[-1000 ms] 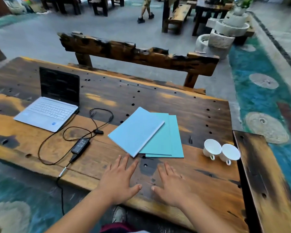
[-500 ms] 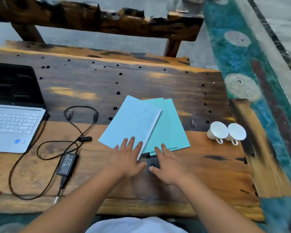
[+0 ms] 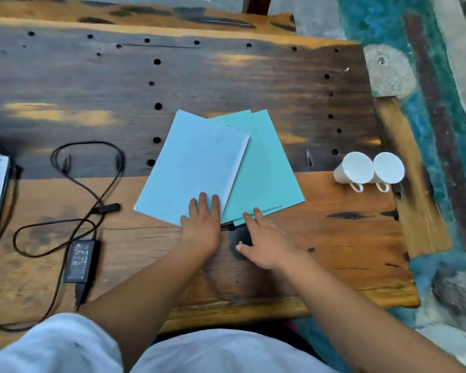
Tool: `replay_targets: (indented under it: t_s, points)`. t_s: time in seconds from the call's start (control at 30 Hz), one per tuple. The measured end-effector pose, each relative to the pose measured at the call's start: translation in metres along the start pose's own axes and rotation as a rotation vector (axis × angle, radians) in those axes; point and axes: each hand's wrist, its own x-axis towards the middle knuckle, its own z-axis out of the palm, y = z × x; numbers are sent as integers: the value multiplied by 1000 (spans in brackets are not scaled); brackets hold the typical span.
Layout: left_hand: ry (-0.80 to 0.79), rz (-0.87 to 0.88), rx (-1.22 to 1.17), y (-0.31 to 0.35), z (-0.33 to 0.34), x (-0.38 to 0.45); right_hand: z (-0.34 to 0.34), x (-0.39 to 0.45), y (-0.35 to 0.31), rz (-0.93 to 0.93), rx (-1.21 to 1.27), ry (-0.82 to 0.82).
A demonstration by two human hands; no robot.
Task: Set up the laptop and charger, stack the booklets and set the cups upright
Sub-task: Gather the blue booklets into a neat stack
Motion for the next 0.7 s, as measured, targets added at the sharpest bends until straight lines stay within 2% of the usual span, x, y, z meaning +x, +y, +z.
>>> replay_targets:
  t_s: [0.17,0.27,0.37,0.43,0.5,0.6,0.7]
  points:
    - [-60,2,-216,0,-8,4,-2,7,12,2,38,-22]
    - [5,-43,-436,-16,-25,5,-3,8,12,3,166,-42]
    - [62,-124,-780,-42,-56,-3,-8,12,8,38,402,-37]
    - [0,-125,-1130,-54,-77,-15,-11,13,7,100,595,-23]
    - [-94,-56,-1501,-61,-92,-34,-12,13,8,143,760,-5]
    - [-192,75,-1884,-70,-99,-69,-14,7,9,147,970,8]
    - [-233,84,-2120,-74,-83,-99,-14,-4,11,86,1364,-158]
